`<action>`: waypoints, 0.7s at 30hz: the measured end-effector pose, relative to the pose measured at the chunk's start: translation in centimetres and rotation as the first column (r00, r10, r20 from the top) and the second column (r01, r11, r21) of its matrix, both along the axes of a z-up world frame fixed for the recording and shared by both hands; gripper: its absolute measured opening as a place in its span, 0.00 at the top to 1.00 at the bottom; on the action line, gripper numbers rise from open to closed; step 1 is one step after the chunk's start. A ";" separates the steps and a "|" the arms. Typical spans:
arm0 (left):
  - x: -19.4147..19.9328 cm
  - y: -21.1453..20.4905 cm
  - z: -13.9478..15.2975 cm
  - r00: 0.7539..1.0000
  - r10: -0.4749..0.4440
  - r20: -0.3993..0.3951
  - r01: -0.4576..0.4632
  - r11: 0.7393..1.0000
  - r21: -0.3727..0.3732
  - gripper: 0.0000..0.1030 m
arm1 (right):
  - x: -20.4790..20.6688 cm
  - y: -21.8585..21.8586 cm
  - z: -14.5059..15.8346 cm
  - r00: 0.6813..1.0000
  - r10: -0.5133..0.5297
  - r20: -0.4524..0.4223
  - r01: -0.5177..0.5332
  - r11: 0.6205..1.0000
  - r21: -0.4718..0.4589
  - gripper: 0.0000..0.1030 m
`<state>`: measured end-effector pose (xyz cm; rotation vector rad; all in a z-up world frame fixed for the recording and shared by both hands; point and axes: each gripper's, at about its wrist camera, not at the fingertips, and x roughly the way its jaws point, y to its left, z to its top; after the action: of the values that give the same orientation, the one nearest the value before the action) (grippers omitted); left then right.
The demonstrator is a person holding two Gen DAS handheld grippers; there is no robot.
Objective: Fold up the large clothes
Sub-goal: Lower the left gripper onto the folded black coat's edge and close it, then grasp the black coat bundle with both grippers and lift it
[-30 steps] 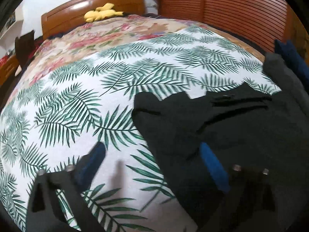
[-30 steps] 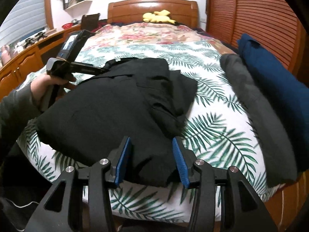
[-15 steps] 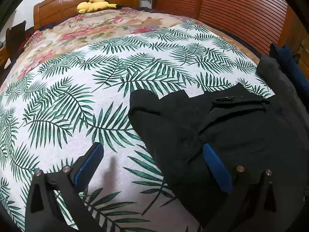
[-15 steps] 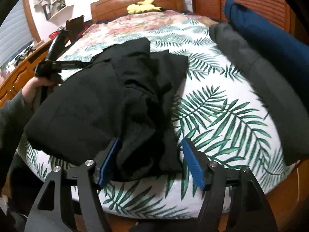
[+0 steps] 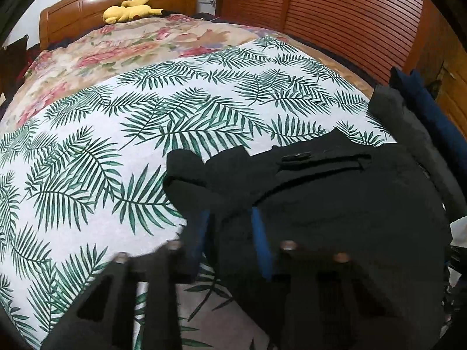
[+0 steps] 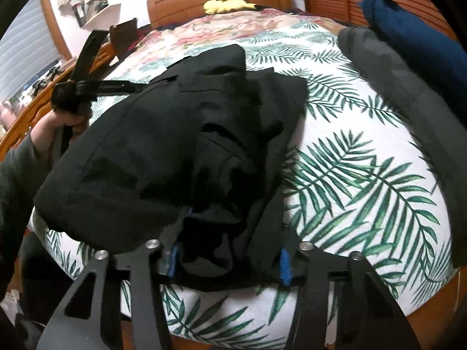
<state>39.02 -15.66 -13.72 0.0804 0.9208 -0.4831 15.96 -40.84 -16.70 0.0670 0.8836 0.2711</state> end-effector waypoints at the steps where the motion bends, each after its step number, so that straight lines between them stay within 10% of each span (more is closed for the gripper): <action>1: -0.1 -0.2 0.2 1.000 0.001 0.003 -0.001 1.000 0.012 0.83 | -0.1 0.1 0.1 1.000 0.007 0.006 -0.007 1.000 -0.004 0.66; 3: -0.3 -0.6 0.4 1.000 -0.002 0.019 0.001 0.999 0.038 1.00 | -0.4 0.4 0.3 0.999 0.023 0.024 -0.022 1.000 -0.009 0.74; 15: -2.4 -0.9 2.7 0.994 0.009 0.113 -0.021 0.994 0.106 1.00 | 0.3 -1.4 3.4 0.988 0.000 0.154 0.010 0.998 -0.063 0.88; 21: -0.6 2.3 1.5 0.997 0.072 0.009 -0.073 0.996 0.049 0.95 | 0.5 -1.3 2.0 0.992 0.004 0.127 0.009 0.995 -0.097 0.88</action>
<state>38.42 -13.35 -12.21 0.0927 0.9257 -0.3930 16.43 -42.09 -14.70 -0.0397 0.7689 0.2267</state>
